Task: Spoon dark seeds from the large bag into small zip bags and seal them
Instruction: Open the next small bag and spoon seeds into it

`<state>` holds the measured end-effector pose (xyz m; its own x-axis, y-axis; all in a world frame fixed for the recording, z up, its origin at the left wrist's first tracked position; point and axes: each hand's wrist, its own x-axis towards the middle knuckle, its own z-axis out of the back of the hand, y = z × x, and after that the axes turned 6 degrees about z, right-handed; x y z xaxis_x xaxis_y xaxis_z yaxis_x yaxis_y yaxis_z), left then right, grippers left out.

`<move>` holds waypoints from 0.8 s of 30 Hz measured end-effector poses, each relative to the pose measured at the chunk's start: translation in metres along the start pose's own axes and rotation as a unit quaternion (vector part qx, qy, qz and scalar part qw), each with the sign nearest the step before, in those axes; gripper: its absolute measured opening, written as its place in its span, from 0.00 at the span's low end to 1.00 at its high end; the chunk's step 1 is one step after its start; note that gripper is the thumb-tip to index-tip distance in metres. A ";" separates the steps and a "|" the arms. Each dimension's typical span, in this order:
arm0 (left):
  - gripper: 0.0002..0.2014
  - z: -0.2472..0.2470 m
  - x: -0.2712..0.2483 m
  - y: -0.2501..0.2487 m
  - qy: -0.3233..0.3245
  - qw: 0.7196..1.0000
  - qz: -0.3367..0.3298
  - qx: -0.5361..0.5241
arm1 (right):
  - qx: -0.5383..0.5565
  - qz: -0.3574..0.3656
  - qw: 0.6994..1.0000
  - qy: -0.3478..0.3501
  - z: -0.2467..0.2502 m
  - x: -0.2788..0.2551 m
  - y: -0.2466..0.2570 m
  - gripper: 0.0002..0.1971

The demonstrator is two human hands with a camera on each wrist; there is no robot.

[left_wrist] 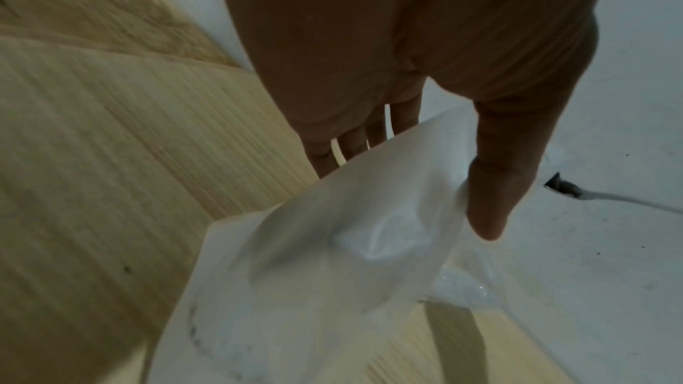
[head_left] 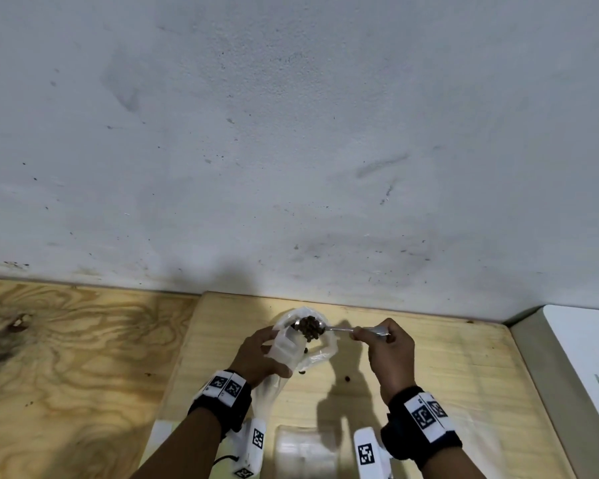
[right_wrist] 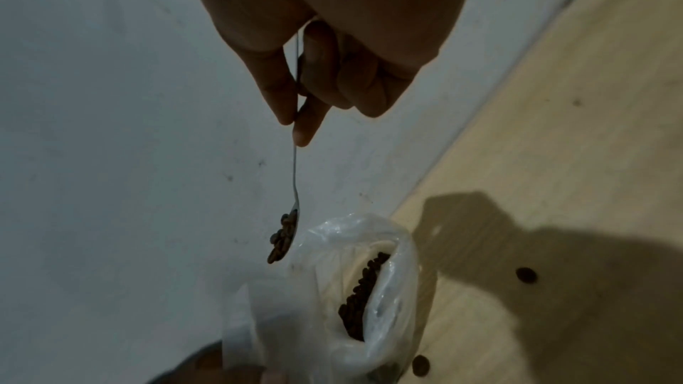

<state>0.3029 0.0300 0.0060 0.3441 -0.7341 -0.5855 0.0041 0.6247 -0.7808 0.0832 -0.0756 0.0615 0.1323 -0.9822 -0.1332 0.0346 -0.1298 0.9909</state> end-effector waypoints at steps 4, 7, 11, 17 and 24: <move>0.52 -0.002 0.001 -0.001 -0.009 1.000 0.001 -0.013 | -0.104 0.062 0.991 0.054 -0.018 -0.001 0.000 0.20; 0.52 -0.001 0.003 -0.001 -0.007 1.000 0.009 -0.019 | -0.163 0.133 0.971 0.109 -0.028 -0.005 0.004 0.20; 0.53 0.001 0.005 0.002 -0.005 1.000 0.017 -0.024 | -0.227 0.191 0.942 0.158 -0.030 -0.006 0.008 0.13; 0.53 0.003 0.005 0.000 0.011 0.999 0.022 -0.037 | -0.099 0.105 0.988 -0.050 -0.012 0.007 -0.005 0.12; 0.54 0.006 -0.002 0.001 -0.002 1.000 0.009 -0.020 | -0.158 -0.052 0.984 -0.058 -0.013 -0.001 -0.038 0.16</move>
<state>0.3083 0.0340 0.0077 0.3476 -0.7214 -0.5990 -0.0400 0.6268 -0.7782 0.0948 -0.0675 0.0243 -0.0022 -0.9773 -0.2117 0.3510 -0.1990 0.9150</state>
